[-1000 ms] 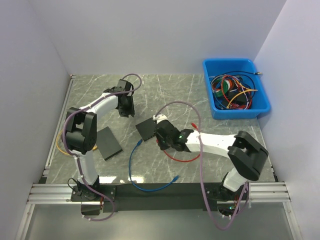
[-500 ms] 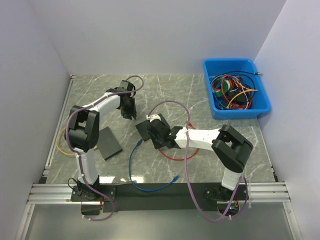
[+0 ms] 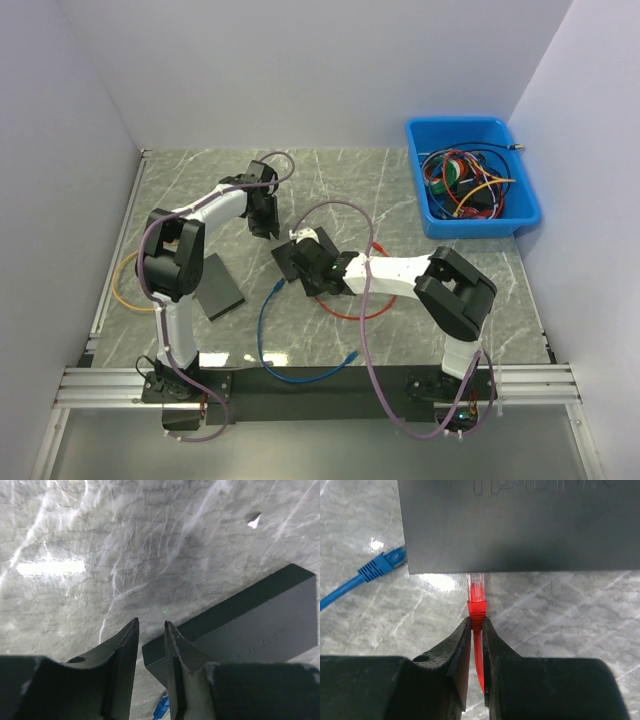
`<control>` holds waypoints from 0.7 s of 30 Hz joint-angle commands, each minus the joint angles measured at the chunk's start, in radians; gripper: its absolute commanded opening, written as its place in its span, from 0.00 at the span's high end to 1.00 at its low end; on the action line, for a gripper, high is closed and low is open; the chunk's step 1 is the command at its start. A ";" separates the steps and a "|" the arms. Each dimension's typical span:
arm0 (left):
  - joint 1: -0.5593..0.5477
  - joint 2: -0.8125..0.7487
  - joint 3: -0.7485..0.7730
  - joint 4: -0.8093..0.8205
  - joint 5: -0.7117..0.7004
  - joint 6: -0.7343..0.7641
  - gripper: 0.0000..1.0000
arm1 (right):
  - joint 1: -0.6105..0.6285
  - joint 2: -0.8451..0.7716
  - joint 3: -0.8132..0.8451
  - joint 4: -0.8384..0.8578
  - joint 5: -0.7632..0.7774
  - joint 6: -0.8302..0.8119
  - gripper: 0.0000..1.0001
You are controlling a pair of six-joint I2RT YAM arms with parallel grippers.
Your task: Insert the plug into the switch port
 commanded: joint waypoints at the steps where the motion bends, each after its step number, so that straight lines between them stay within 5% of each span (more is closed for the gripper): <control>1: -0.007 0.015 0.040 -0.014 0.007 0.007 0.67 | 0.006 0.003 0.053 0.004 0.038 0.003 1.00; 21: -0.023 0.039 0.055 -0.027 0.007 0.012 0.68 | 0.007 0.023 0.125 -0.021 0.072 0.009 1.00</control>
